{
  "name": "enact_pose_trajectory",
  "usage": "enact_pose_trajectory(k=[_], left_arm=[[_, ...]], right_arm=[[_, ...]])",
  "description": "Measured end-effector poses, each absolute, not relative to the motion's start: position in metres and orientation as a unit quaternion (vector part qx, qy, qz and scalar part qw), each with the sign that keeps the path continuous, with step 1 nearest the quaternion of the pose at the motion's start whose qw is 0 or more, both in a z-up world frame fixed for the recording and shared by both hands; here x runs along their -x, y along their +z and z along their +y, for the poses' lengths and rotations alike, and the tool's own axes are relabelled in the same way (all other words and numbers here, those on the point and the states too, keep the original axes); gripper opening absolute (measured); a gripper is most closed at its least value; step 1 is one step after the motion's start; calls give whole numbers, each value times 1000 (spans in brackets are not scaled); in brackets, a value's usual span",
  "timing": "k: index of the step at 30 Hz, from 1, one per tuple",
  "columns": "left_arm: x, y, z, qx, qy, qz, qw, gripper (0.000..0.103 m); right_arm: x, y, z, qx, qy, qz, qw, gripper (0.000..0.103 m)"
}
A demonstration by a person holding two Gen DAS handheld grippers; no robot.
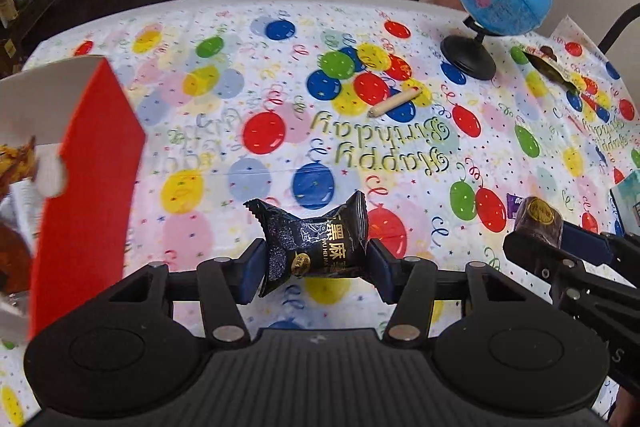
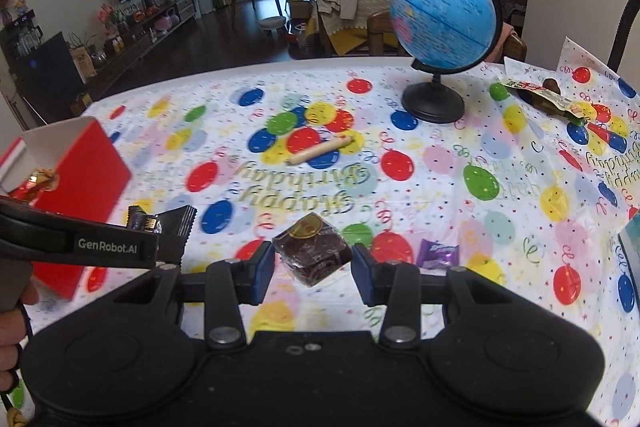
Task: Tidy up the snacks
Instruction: 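Grasp the dark snack packet with the left tool while the right tool grasps the brown square candy, then carry the dark packet and brown candy over the red box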
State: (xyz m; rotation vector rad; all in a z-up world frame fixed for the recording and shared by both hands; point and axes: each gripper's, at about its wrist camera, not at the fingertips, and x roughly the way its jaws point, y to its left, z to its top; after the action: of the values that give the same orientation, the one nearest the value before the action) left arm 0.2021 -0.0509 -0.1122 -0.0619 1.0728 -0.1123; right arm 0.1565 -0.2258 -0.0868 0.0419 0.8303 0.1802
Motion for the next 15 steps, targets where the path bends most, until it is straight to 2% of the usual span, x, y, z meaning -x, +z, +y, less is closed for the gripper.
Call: enact_pose_trajectory(k=[15], left_arm=[[-155,-64,18,67,-41,469,880,54]], right_arm=[[-120,-48,-159,-35,116,381,917,40]])
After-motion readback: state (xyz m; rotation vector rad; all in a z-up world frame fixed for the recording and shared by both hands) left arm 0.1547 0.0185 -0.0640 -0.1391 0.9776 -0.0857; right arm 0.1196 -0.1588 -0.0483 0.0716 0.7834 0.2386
